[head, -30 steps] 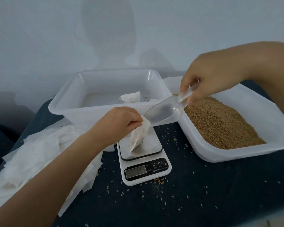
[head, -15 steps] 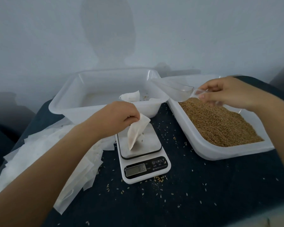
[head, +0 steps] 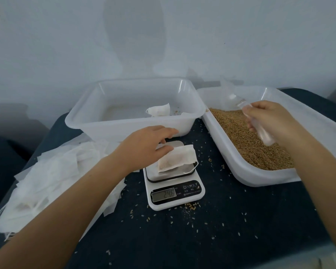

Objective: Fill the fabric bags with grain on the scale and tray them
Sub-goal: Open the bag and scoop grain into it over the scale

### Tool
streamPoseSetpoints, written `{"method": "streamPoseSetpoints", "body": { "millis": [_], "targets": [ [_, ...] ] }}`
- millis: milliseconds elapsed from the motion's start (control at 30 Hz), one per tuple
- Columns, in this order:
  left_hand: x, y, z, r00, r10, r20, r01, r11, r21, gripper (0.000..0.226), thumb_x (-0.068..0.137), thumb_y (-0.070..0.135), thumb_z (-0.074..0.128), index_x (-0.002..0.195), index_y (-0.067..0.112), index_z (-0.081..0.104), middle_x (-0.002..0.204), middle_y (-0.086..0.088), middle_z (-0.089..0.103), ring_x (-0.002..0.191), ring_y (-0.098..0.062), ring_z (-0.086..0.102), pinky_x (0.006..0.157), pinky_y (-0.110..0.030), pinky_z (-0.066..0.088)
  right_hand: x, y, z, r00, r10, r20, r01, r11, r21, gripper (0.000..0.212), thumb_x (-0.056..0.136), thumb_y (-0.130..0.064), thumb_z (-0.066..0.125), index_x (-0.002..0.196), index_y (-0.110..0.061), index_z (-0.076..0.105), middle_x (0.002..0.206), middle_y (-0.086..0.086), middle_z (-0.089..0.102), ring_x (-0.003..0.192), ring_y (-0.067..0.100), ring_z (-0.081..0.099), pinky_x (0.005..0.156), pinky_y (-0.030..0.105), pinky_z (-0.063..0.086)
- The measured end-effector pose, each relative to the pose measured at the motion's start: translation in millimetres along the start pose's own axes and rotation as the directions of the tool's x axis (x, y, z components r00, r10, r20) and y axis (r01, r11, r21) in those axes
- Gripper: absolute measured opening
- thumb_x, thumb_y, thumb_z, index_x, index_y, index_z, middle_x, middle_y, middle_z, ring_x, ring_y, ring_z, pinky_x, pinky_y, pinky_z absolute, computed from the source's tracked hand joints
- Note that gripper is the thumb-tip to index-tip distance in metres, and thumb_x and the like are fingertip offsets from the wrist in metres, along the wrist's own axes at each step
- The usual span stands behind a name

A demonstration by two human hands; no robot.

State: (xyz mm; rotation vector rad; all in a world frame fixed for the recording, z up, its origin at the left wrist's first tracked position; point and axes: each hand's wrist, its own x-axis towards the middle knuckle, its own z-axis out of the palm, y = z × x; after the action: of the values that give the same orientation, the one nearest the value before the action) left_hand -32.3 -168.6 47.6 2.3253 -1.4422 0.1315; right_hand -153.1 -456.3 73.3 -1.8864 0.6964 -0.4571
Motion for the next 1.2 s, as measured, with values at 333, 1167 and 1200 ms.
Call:
{"method": "streamPoseSetpoints", "body": {
  "millis": [333,1167,1200],
  "targets": [
    [-7.0,-2.2,6.3,1.000,-0.003,-0.031,0.003,1.000,-0.007,0.033,0.090,0.030,0.056,0.123,0.024,0.057,0.111,0.010,0.060,0.088,0.000,0.053,0.080,-0.023,0.043,-3.1,7.9,11.4,0.999,0.053,-0.007,-0.053,0.974,-0.222,0.010,0.090,-0.040,0.059,0.089,-0.030,0.062,0.084,-0.001,0.066,0.079,0.019,0.062,0.066,0.033,0.047],
    [28.5,43.7,41.2,0.979,-0.202,0.013,0.183,0.910,0.372,0.020,0.091,0.017,0.046,0.106,0.020,0.060,0.103,-0.003,0.062,0.095,-0.025,0.058,0.066,-0.030,0.037,-3.3,29.7,19.5,0.974,0.210,0.083,-0.060,0.595,-0.802,0.039,0.098,-0.041,0.041,0.110,-0.010,0.061,0.098,0.011,0.067,0.078,0.022,0.063,0.055,0.027,0.045],
    [29.0,37.7,26.2,0.971,-0.238,-0.026,0.234,0.923,0.304,0.021,0.090,0.018,0.046,0.104,0.021,0.062,0.100,-0.003,0.063,0.091,-0.025,0.058,0.067,-0.030,0.039,-3.0,30.2,19.8,0.972,0.216,0.091,-0.054,0.584,-0.810,0.039,0.098,-0.041,0.040,0.109,-0.010,0.061,0.100,0.011,0.068,0.081,0.023,0.065,0.058,0.027,0.048]
  ]
}}
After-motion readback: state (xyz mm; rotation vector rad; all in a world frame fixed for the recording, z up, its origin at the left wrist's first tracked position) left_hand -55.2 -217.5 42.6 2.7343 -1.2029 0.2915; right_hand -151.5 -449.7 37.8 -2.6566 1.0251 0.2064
